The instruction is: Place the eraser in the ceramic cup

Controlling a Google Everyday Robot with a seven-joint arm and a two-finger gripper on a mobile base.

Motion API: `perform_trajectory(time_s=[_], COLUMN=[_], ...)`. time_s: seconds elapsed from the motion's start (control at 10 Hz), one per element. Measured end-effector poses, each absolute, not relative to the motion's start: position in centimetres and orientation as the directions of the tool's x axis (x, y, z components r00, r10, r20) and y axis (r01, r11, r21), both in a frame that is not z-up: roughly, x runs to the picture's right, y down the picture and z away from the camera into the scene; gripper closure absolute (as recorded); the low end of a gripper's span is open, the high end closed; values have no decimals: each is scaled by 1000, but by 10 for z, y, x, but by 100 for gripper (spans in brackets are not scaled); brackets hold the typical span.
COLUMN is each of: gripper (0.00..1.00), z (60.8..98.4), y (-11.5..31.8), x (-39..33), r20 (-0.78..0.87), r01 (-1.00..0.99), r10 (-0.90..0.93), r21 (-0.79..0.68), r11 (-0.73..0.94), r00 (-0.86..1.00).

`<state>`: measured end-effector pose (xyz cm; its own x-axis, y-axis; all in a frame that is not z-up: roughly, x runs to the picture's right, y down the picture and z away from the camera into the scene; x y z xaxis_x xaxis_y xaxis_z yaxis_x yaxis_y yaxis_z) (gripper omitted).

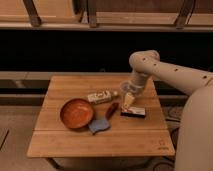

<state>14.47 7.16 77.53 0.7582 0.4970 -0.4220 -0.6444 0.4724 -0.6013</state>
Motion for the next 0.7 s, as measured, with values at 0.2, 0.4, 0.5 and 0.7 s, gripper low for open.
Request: perform_trajectory(time_s=[0.2,0.4,0.5,0.7], gripper=[35,35,35,35], z=[771,780,784,795], y=[49,54,58,73], x=[132,143,145,150], r20=[-454,-514,-529,-548], r01=[-599,-600,-600,-619], r10=[398,349,335,333], r21=[-509,-480,-479,-496], r11=[619,640,640,609], r00=[797,784,780,767])
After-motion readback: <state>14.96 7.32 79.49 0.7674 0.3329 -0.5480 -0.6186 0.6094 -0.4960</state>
